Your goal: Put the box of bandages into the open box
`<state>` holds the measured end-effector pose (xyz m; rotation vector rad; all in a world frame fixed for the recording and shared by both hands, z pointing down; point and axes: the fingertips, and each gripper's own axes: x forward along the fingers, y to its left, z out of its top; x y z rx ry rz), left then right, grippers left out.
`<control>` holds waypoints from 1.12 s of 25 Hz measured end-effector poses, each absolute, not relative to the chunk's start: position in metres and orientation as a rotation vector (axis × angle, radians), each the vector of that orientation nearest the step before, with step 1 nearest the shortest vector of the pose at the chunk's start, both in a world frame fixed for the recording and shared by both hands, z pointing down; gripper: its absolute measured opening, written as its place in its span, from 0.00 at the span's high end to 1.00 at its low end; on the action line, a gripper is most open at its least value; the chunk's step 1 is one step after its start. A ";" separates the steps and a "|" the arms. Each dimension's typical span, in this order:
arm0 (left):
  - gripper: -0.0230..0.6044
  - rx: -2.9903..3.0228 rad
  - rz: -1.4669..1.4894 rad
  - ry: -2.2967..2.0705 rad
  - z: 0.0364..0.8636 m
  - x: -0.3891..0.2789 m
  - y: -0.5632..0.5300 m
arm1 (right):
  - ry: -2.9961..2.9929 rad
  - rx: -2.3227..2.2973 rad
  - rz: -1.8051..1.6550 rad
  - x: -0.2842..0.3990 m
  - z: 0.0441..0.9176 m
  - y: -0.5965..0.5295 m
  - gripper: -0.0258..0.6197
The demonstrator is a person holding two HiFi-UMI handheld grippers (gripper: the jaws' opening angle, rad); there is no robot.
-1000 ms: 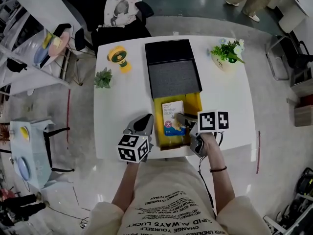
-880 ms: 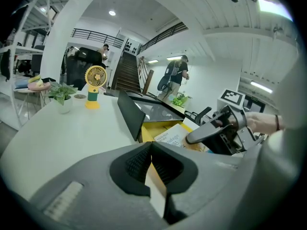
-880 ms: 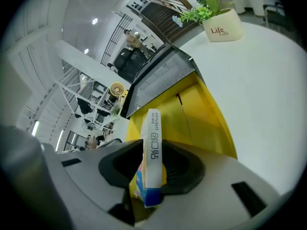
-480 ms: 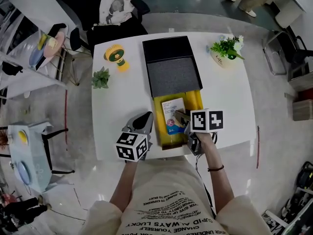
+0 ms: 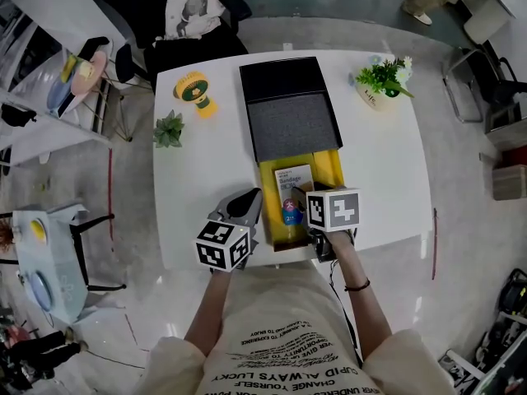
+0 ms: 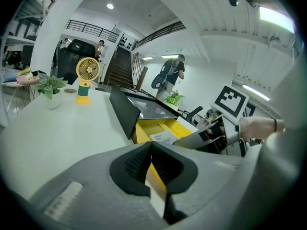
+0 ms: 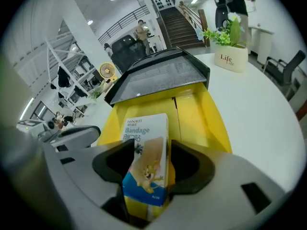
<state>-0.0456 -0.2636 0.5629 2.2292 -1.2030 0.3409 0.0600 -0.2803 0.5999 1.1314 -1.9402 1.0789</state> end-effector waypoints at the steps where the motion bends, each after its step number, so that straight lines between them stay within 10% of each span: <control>1: 0.93 2.229 0.339 -1.198 0.564 -0.045 -0.263 | -1.938 1.134 1.062 0.060 0.601 -0.281 0.61; 13: 0.93 2.267 0.327 -1.227 0.550 -0.048 -0.266 | -2.015 1.239 1.012 0.068 0.580 -0.290 0.62; 28: 0.93 2.459 0.250 -1.205 0.495 -0.032 -0.264 | -2.286 1.158 0.720 0.058 0.526 -0.299 0.95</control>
